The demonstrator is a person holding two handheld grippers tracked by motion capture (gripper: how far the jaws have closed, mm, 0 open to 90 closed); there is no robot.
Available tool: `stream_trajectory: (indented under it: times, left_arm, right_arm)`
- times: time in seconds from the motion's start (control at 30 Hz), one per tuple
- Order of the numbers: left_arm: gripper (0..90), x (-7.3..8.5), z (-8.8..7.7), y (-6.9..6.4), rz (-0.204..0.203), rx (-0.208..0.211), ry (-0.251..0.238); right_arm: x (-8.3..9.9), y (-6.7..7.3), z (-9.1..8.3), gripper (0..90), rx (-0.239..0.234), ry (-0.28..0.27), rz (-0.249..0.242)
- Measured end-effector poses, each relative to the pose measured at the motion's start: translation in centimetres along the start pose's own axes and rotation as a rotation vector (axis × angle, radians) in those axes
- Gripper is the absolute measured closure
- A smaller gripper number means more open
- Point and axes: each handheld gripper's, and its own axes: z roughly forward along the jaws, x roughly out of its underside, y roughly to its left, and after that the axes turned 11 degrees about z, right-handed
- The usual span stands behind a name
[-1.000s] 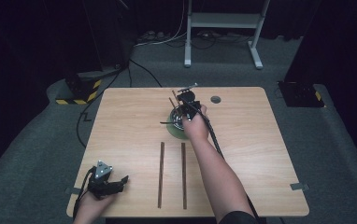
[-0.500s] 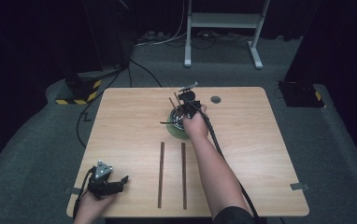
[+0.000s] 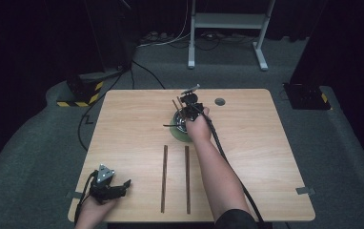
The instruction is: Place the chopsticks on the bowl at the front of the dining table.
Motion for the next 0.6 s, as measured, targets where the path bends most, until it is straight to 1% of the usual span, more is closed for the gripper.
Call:
stream_trajectory:
  times: [0.03,0.07,0.13,0.2,0.33,0.37,0.43,0.5,0.6]
  left_arm:
    - [19.4,0.00,0.00,0.01,0.001,0.000,0.000]
    - [19.4,0.00,0.00,0.01,0.001,0.000,0.000]
    - [19.4,0.00,0.00,0.00,0.000,0.000,0.000]
    - [19.4,0.01,0.01,-0.02,-0.002,0.001,-0.001]
    - [19.4,0.01,0.01,-0.02,-0.003,0.001,-0.001]
    - [19.4,0.01,0.01,-0.03,-0.004,0.001,-0.001]
    - [19.4,0.01,0.01,-0.03,-0.004,0.001,-0.001]
    - [19.4,0.01,0.01,-0.03,-0.004,0.001,-0.001]
    - [19.4,0.01,0.02,-0.03,-0.004,0.001,-0.002]
  right_arm:
    - [0.00,0.01,0.01,83.9,0.002,0.001,-0.006]
    - [-0.02,0.01,-0.01,83.9,0.002,-0.004,-0.003]
    - [-0.08,-0.09,-0.06,83.8,-0.002,0.004,0.005]
    - [0.00,-0.12,0.04,83.8,0.006,0.005,0.000]
    - [0.12,-0.05,0.00,83.6,-0.003,0.009,0.004]
    - [0.12,-0.05,0.02,82.7,-0.002,0.007,0.002]
    - [0.14,-0.11,0.10,76.9,0.001,0.012,0.000]
    - [0.13,-0.15,0.04,74.3,-0.003,0.016,0.006]
    - [0.08,-0.31,-0.41,71.7,0.007,-0.002,0.003]
